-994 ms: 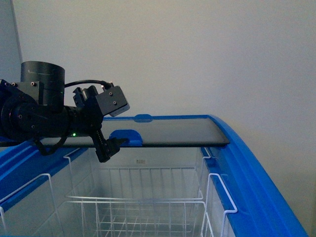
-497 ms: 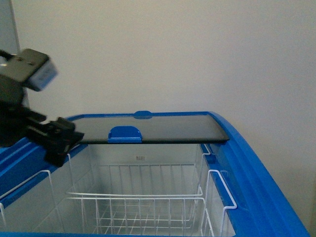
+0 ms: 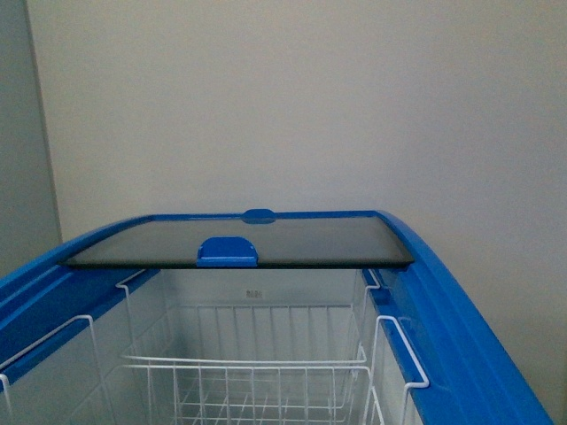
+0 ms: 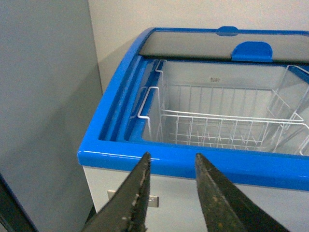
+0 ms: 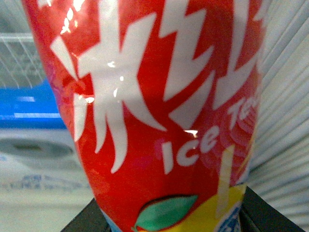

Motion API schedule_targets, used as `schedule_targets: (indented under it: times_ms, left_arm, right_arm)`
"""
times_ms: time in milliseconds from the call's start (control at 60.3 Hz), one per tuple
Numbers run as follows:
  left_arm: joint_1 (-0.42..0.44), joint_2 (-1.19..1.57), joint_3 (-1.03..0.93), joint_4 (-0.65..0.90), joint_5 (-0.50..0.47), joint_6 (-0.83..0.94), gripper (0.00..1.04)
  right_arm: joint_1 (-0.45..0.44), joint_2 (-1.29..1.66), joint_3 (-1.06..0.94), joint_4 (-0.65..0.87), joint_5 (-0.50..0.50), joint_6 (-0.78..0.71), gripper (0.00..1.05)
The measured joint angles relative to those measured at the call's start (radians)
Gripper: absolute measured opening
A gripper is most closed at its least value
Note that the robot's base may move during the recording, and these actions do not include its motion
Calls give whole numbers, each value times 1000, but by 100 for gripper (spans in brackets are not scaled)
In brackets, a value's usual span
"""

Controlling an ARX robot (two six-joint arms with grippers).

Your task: Put drink in fridge

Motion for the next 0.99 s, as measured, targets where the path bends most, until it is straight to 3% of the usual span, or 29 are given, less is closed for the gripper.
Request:
schedule_targets:
  times_ms: [83, 133, 166, 232, 381, 580, 630, 696, 994]
  left_arm:
    - [3, -29, -19, -8, 0, -1, 12]
    - [3, -45, -30, -15, 0, -2, 2]
    - [3, -55, -37, -19, 0, -5, 3]
    - [3, -78, -48, -30, 0, -5, 3]
    - [3, -119, -67, -52, 0, -5, 3]
    - [3, -163, -85, -66, 0, -5, 3]
    - [3, -245, -101, -158, 0, -5, 3]
    - [3, -313, -104, -217, -1, -5, 3]
    - [3, -338, -104, -224, -1, -5, 3]
  right_arm:
    - [-139, 133, 50, 58, -156, -87, 40]
    - [-174, 239, 136, 135, -204, -160, 40]
    - [-177, 314, 208, 186, -229, -216, 40]
    - [-144, 467, 359, 246, -275, -335, 40]
    - [3, 768, 615, 217, -311, -638, 40]
    - [146, 1007, 799, 133, -303, -921, 40]
    - [184, 1077, 840, 124, -293, -999, 40]
    - [215, 1133, 861, 115, -292, -1049, 40]
    - [270, 1355, 901, 175, -267, -1179, 40]
